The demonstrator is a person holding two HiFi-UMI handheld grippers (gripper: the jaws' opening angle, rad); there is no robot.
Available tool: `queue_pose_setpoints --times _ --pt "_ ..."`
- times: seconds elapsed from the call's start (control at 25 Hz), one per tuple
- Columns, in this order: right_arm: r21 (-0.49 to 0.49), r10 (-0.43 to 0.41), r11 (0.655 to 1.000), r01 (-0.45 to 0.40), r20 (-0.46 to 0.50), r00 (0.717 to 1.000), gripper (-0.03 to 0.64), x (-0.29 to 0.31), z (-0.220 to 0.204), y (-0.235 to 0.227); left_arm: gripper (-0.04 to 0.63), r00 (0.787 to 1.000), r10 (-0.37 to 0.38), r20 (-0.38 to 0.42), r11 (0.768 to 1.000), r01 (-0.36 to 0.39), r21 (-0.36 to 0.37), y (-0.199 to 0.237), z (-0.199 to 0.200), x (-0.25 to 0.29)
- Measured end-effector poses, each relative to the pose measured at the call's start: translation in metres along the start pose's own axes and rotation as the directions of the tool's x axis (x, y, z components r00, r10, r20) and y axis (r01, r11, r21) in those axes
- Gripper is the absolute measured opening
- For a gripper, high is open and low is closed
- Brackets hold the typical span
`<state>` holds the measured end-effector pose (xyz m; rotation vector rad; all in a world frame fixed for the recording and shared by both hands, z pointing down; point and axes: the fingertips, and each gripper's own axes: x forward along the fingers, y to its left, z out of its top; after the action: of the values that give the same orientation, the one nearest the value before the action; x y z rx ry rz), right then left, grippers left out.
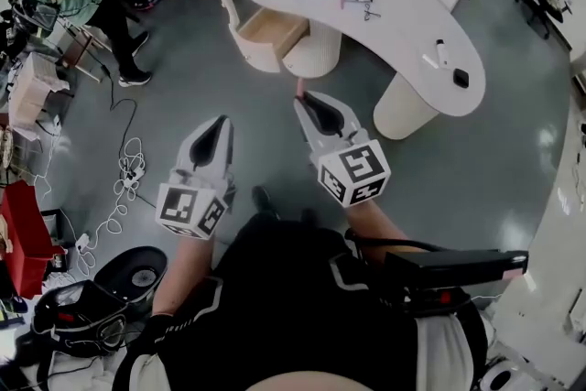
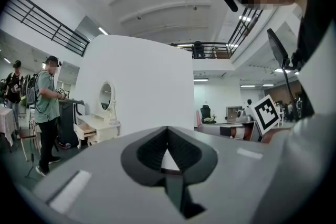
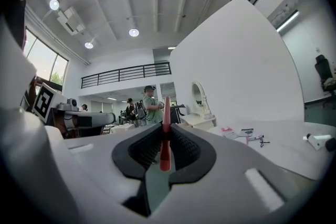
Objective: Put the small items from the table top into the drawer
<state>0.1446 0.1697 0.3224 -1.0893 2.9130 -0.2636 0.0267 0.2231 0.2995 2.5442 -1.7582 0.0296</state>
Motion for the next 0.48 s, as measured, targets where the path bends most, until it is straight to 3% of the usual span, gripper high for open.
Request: queue_pose_setpoints --times 0.48 --pt "-0.039 -0.061 0.997 0.060 -0.018 0.998 0.051 0.067 0.013 -0.018 0.000 0.998 -0.068 0.020 0.997 0.068 -0.027 0.061 0.001 0.054"
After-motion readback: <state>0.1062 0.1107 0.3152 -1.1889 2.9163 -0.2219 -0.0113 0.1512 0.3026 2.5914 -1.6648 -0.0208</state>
